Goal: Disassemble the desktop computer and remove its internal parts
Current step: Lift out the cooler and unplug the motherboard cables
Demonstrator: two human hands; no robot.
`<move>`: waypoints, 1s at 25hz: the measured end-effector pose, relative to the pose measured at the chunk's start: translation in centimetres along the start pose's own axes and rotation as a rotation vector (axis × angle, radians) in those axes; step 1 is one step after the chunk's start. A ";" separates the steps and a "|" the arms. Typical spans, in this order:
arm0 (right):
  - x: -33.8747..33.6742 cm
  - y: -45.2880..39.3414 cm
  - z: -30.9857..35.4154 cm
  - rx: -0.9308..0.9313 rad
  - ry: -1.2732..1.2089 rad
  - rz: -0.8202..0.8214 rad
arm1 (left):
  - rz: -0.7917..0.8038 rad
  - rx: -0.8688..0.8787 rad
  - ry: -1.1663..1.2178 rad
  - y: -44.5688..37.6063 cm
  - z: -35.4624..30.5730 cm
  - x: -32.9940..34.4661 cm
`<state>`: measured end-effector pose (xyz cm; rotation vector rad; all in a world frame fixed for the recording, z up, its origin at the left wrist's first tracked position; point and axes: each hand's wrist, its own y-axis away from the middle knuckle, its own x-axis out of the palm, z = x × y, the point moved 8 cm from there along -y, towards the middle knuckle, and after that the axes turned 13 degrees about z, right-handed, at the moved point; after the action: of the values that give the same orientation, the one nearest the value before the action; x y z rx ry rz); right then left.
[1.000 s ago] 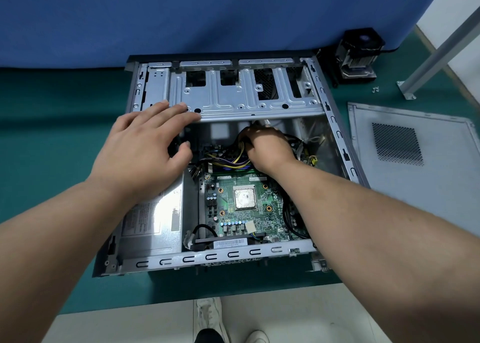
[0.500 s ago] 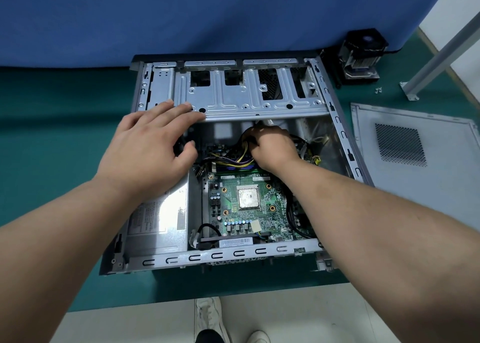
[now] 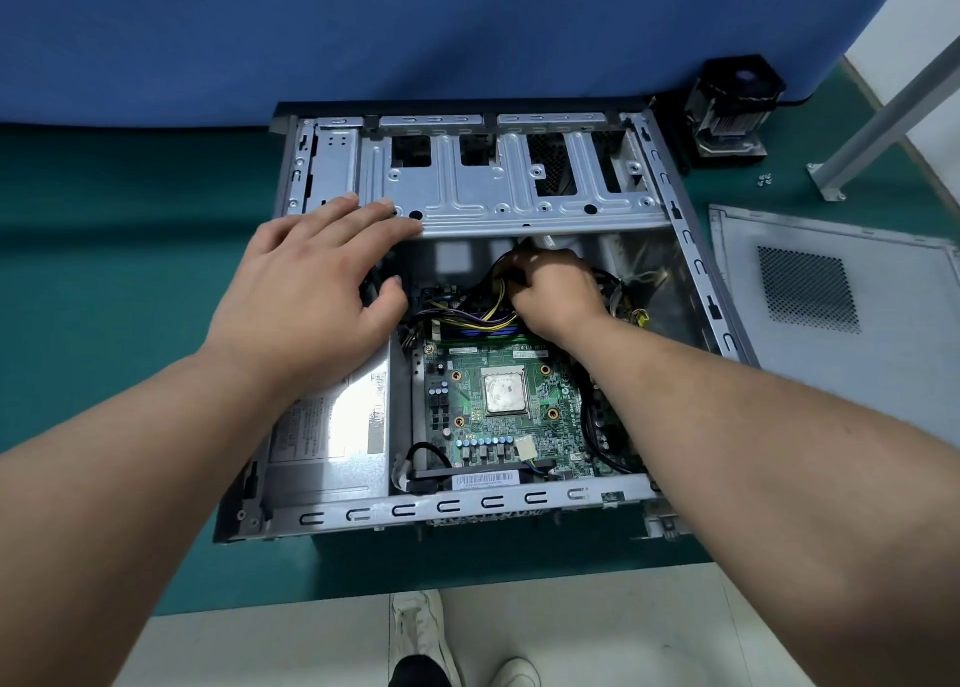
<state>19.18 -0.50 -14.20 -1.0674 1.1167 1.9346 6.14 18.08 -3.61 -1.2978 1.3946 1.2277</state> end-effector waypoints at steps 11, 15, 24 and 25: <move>-0.1 0.3 0.5 -0.047 0.024 -0.038 | 0.020 -0.005 0.006 0.1 -0.2 -0.2; -0.5 0.0 -0.3 -0.009 -0.139 -0.068 | 0.038 -0.003 0.001 0.0 -0.2 0.0; 0.2 0.6 -0.1 -0.122 -0.156 0.096 | 0.031 0.031 0.003 0.1 -0.3 0.0; -0.1 0.8 -0.6 -0.095 -0.220 0.100 | 0.031 0.040 0.005 0.2 -0.4 0.0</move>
<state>18.77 -1.39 -13.98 -0.8360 0.9803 2.1440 5.92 17.68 -3.53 -1.2566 1.4403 1.2121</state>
